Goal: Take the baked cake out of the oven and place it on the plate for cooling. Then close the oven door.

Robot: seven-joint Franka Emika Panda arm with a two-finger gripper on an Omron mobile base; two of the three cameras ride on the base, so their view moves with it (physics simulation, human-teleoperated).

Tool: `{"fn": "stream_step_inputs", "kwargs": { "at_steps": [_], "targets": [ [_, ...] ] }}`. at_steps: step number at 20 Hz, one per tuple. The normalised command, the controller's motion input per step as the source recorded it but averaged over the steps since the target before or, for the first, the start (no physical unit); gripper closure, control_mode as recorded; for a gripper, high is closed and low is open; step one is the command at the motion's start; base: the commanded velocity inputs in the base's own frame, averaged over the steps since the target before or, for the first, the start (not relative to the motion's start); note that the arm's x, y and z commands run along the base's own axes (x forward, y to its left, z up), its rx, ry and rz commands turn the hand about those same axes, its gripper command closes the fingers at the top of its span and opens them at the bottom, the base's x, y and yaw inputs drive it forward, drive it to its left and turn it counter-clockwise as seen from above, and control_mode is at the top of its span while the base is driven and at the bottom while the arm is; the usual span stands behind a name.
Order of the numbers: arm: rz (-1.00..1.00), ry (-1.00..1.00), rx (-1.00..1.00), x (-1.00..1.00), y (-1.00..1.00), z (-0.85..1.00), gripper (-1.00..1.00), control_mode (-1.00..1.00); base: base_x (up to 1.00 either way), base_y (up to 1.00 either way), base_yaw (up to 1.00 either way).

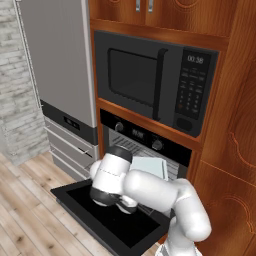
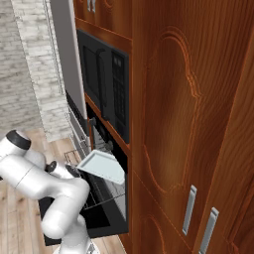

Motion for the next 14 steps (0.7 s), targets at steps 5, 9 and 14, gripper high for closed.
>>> {"fn": "stream_step_inputs", "kwargs": {
  "at_steps": [5, 9, 14],
  "targets": [
    [0.00, 0.00, 0.00, 0.12, 0.00, -0.14, -1.00, -1.00, 0.00, 0.00, 0.00],
    [0.00, -0.03, 0.00, 0.12, 0.00, -0.16, -1.00, -1.00, 0.00, 0.00, 0.00],
    [0.00, -0.07, 0.00, 0.16, 0.00, -0.24, -1.00, -1.00, 0.00, 0.00, 0.00]
  ]
}}
